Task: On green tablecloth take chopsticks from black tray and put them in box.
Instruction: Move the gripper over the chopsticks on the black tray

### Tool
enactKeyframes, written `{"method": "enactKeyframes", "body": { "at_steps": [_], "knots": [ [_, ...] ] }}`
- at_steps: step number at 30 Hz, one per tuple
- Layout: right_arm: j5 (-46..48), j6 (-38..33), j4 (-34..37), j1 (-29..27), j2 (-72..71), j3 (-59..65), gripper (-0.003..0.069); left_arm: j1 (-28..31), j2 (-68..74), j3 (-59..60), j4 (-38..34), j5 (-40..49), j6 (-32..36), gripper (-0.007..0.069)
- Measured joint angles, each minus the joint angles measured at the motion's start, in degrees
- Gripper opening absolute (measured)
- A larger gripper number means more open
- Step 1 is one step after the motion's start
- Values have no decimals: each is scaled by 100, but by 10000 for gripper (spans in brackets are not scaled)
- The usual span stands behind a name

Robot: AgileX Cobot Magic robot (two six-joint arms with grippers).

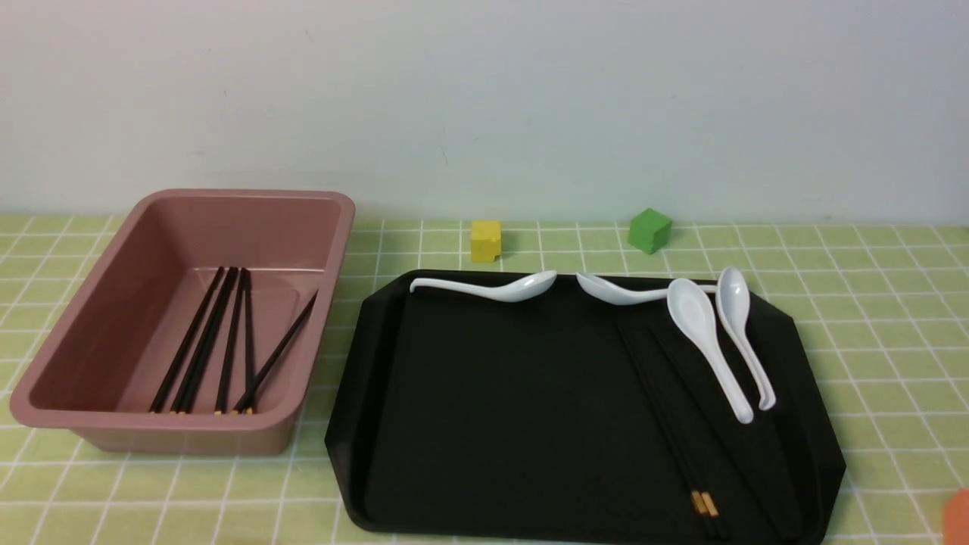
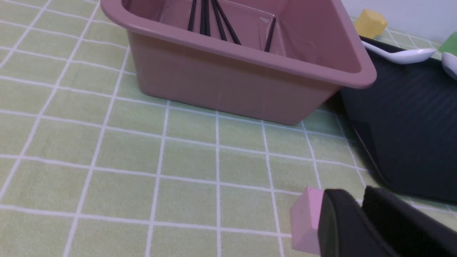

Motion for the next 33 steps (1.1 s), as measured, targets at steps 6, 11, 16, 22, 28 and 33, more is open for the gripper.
{"method": "enactKeyframes", "body": {
  "at_steps": [6, 11, 16, 22, 28, 33],
  "knots": [
    [2435, -877, -460, 0, 2031, -1144, 113, 0, 0, 0, 0, 0, 0, 111],
    [3612, -1409, -98, 0, 3870, -1498, -9, 0, 0, 0, 0, 0, 0, 113],
    [3922, -2795, 1262, 0, 5385, -1823, -11, 0, 0, 0, 0, 0, 0, 118],
    [4186, -4542, 2964, 174, 6622, -2407, 0, 0, 0, 0, 0, 0, 0, 125],
    [3650, -4412, 2827, 1274, 7624, -3225, 1, 0, 0, 0, 0, 0, 0, 131],
    [3565, -3000, 1173, 2032, 8461, -4158, 8, 0, 0, 0, 0, 0, 0, 134]
  ]
}}
